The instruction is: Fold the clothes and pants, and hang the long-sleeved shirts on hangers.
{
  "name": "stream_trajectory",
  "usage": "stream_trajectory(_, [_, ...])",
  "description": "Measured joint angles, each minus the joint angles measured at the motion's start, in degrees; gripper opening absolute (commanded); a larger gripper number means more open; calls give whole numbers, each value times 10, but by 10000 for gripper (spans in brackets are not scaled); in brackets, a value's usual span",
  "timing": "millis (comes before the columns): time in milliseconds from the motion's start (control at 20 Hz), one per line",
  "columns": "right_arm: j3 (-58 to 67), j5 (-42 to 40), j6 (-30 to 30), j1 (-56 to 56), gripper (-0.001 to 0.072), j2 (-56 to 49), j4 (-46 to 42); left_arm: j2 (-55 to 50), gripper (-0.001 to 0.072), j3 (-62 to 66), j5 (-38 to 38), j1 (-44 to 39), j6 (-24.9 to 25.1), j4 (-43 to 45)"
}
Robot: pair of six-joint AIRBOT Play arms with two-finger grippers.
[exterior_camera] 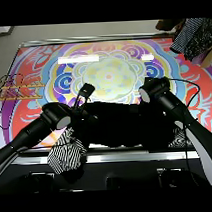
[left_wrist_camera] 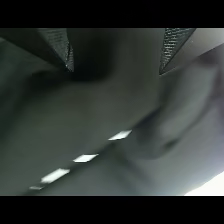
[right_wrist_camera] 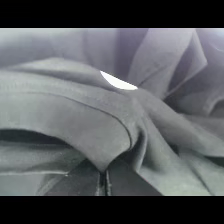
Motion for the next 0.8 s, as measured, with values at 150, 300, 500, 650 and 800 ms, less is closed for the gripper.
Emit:
stream_trajectory(150, [0, 7, -4, 0, 24, 7, 14, -10, 598, -13, 59, -34, 15, -2])
stream_trajectory(300, [0, 11, -4, 0, 24, 10, 28, -33, 599, -19, 93, -52, 23, -2])
stream_trajectory(500, [0, 12, -4, 0, 24, 11, 45, -71, 598, -21, 131, -56, 27, 7])
stream_trajectory(650, [0, 15, -4, 0, 25, 11, 63, -94, 396, -21, 164, -53, 28, 9])
stream_trajectory(800, [0, 15, 0, 0, 24, 13, 76, -109, 26, -21, 181, -43, 28, 11])
